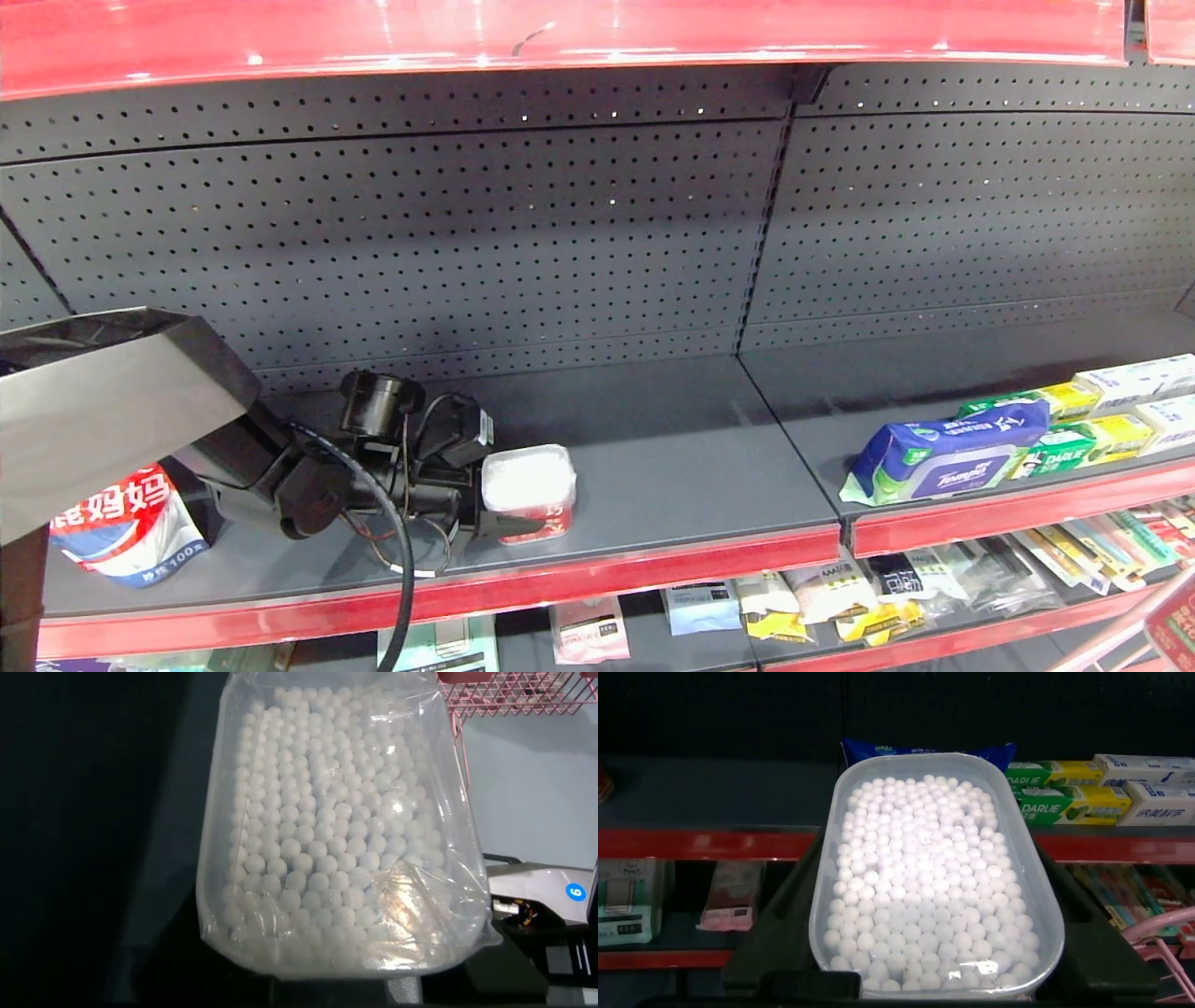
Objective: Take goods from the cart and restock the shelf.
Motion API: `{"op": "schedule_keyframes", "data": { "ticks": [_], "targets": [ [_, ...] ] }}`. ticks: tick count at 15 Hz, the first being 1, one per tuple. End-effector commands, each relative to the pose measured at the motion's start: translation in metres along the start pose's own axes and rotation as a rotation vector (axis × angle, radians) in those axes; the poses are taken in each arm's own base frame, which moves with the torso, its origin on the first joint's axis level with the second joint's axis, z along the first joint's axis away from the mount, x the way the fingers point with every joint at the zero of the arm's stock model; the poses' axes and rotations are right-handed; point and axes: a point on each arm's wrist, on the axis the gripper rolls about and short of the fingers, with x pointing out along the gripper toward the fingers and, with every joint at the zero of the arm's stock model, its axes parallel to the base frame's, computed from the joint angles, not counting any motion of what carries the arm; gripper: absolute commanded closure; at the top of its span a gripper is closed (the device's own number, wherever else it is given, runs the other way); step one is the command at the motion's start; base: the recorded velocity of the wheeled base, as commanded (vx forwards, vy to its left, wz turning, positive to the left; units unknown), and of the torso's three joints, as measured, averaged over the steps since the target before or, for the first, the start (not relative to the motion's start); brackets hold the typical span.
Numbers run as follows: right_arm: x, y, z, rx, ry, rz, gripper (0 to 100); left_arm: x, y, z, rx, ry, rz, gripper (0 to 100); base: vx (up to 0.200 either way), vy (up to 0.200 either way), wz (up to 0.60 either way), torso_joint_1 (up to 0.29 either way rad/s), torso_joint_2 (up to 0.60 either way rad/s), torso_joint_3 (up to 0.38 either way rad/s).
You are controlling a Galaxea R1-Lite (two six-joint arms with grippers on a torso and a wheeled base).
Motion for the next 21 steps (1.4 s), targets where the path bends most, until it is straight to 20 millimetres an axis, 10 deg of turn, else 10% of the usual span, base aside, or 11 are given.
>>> {"op": "schedule_keyframes", "data": {
  "ticks": [1,13,14,21],
  "targets": [
    [0.0005,0.0001,-0.0006,0.001,0.004,0.001,100,0.0002,-0.0001,-0.0019,-0.006,0.002,-0.002,100,0.000,0.000,0.00,0.000,0.00,0.000],
    [0.0001,0.0001,-0.0010,0.001,0.003,0.001,100,0.0005,-0.0011,-0.0020,-0.013,-0.003,-0.009,100,0.000,0.000,0.00,0.000,0.00,0.000],
    [-0.0001,0.0001,-0.0010,0.002,0.001,0.001,100,0.0006,-0.0006,-0.0016,-0.007,-0.005,-0.008,0,0.000,0.000,0.00,0.000,0.00,0.000],
    [-0.0007,0.0000,-0.0006,0.002,-0.003,0.000,100,-0.0041,-0.0011,0.0068,0.004,-0.015,0.000,0,0.000,0.000,0.00,0.000,0.00,0.000]
  ]
}}
